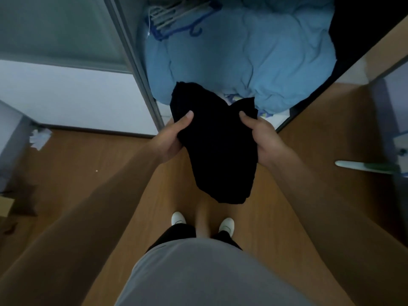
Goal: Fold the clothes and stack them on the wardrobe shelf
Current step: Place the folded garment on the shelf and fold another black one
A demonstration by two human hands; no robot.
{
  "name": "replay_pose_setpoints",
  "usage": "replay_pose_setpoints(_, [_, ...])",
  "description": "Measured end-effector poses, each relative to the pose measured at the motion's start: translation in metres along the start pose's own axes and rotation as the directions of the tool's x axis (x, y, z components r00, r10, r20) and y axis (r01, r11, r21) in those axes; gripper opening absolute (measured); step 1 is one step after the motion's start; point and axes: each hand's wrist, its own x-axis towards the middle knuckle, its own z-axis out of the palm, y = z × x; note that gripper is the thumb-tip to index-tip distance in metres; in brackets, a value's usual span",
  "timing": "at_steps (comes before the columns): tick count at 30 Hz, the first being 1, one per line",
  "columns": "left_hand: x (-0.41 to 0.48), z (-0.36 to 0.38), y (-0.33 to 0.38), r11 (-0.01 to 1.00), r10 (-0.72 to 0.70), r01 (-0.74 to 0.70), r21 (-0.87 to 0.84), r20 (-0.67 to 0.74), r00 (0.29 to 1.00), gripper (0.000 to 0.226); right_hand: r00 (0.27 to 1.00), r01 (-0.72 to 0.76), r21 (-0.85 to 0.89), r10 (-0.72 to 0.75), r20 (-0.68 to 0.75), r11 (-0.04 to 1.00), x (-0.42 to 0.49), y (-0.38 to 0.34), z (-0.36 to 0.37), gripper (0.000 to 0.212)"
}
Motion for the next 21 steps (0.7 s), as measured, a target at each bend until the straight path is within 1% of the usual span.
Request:
replay_pose_setpoints(1, [0.004,-0.003,0.005,1.0,-0.001,0.001,0.025,-0.004,1.0,0.068,1.0,-0.01,-0.016,0.01,-0.003,1.0,0.0,0.002,0.004,0.027])
replay_pose_setpoints(3, [0.015,-0.011,0.013,0.989,0.012,-0.01,0.146,-0.012,1.0,0.049,1.0,-0.018,-0.017,0.018,-0.026,1.0,0.001,0.006,0.01,0.027])
replay_pose_setpoints(4, [0.019,-0.015,0.017,0.979,0.02,-0.016,0.204,-0.018,1.0,0.045,0.999,-0.019,-0.006,0.019,-0.044,1.0,0.002,0.008,0.013,0.026])
replay_pose_setpoints(5, [0.022,-0.019,0.021,0.967,0.021,-0.011,0.253,-0.038,0.999,0.045,0.997,-0.015,0.002,0.015,-0.07,1.0,0.004,0.009,0.016,0.024])
replay_pose_setpoints(7, [0.027,-0.029,0.027,0.938,0.045,-0.007,0.346,-0.102,0.994,0.051,0.991,0.008,-0.056,-0.016,-0.13,0.998,0.008,0.01,0.021,0.021])
replay_pose_setpoints(10, [0.03,-0.043,0.033,0.887,0.127,-0.028,0.46,-0.186,0.974,0.06,0.961,0.0,-0.298,-0.082,-0.265,0.955,0.018,0.01,0.03,0.023])
replay_pose_setpoints(11, [0.029,-0.047,0.036,0.874,0.158,-0.045,0.484,-0.194,0.968,0.065,0.945,-0.02,-0.368,-0.103,-0.31,0.93,0.021,0.01,0.034,0.024])
replay_pose_setpoints(12, [0.029,-0.052,0.038,0.866,0.179,-0.064,0.497,-0.187,0.966,0.08,0.93,-0.039,-0.418,-0.12,-0.347,0.908,0.025,0.011,0.039,0.026])
replay_pose_setpoints(13, [0.029,-0.057,0.041,0.871,0.185,-0.081,0.485,-0.172,0.968,0.09,0.92,-0.047,-0.45,-0.137,-0.368,0.892,0.028,0.012,0.044,0.034])
replay_pose_setpoints(14, [0.03,-0.062,0.044,0.875,0.188,-0.093,0.476,-0.157,0.97,0.093,0.917,-0.04,-0.479,-0.158,-0.367,0.877,0.031,0.012,0.048,0.048])
replay_pose_setpoints(15, [0.028,-0.066,0.05,0.88,0.192,-0.103,0.464,-0.149,0.97,0.089,0.923,-0.022,-0.5,-0.174,-0.342,0.866,0.032,0.013,0.052,0.066])
replay_pose_setpoints(16, [0.026,-0.071,0.056,0.883,0.192,-0.105,0.457,-0.148,0.97,0.083,0.939,0.003,-0.529,-0.184,-0.29,0.849,0.033,0.012,0.057,0.077])
replay_pose_setpoints(19, [0.018,-0.078,0.076,0.891,0.183,-0.099,0.443,-0.151,0.971,0.061,0.991,0.05,-0.66,-0.117,-0.057,0.75,0.034,0.012,0.065,0.081])
replay_pose_setpoints(20, [0.015,-0.079,0.082,0.889,0.189,-0.109,0.445,-0.14,0.972,0.054,0.996,0.065,-0.709,-0.091,0.002,0.702,0.035,0.012,0.071,0.083])
replay_pose_setpoints(21, [0.013,-0.08,0.087,0.888,0.196,-0.123,0.443,-0.123,0.973,0.049,0.997,0.072,-0.778,-0.073,0.034,0.624,0.036,0.011,0.077,0.088])
